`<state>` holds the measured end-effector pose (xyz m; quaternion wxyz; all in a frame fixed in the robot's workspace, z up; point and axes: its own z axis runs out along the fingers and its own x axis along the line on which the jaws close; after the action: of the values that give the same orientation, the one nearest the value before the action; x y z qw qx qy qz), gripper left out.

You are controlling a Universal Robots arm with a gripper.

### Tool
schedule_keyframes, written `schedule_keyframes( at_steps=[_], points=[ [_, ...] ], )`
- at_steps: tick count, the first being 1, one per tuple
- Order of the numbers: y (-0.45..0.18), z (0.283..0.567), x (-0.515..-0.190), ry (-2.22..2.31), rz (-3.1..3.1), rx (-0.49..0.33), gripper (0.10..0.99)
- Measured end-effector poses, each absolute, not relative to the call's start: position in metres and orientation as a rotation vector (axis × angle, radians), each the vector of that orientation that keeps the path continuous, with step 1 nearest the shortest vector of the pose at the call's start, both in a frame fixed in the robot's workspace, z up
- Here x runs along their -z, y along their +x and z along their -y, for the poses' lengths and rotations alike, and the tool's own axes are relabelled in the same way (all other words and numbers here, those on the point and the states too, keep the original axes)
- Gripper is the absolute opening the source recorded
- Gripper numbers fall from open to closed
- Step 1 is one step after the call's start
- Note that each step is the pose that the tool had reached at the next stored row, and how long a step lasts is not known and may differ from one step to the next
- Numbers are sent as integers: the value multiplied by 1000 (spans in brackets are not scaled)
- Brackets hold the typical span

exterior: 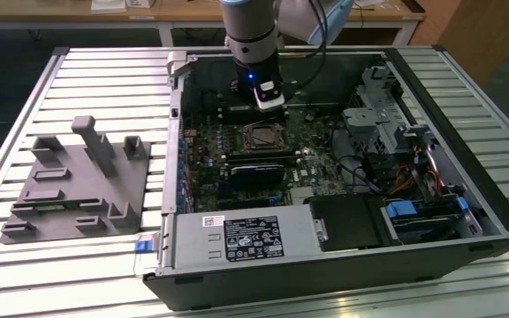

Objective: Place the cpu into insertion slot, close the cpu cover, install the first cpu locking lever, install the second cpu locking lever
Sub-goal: 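Install the first cpu locking lever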

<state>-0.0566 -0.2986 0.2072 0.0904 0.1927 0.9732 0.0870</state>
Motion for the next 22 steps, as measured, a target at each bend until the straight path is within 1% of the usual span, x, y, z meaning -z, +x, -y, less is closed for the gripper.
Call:
schedule_keyframes(
  at_steps=[11, 22],
  points=[
    [-58, 298, -203, 567, -2872, -248, 106],
    [-59, 298, -197, 563, -2866, -214, 106]
  ],
)
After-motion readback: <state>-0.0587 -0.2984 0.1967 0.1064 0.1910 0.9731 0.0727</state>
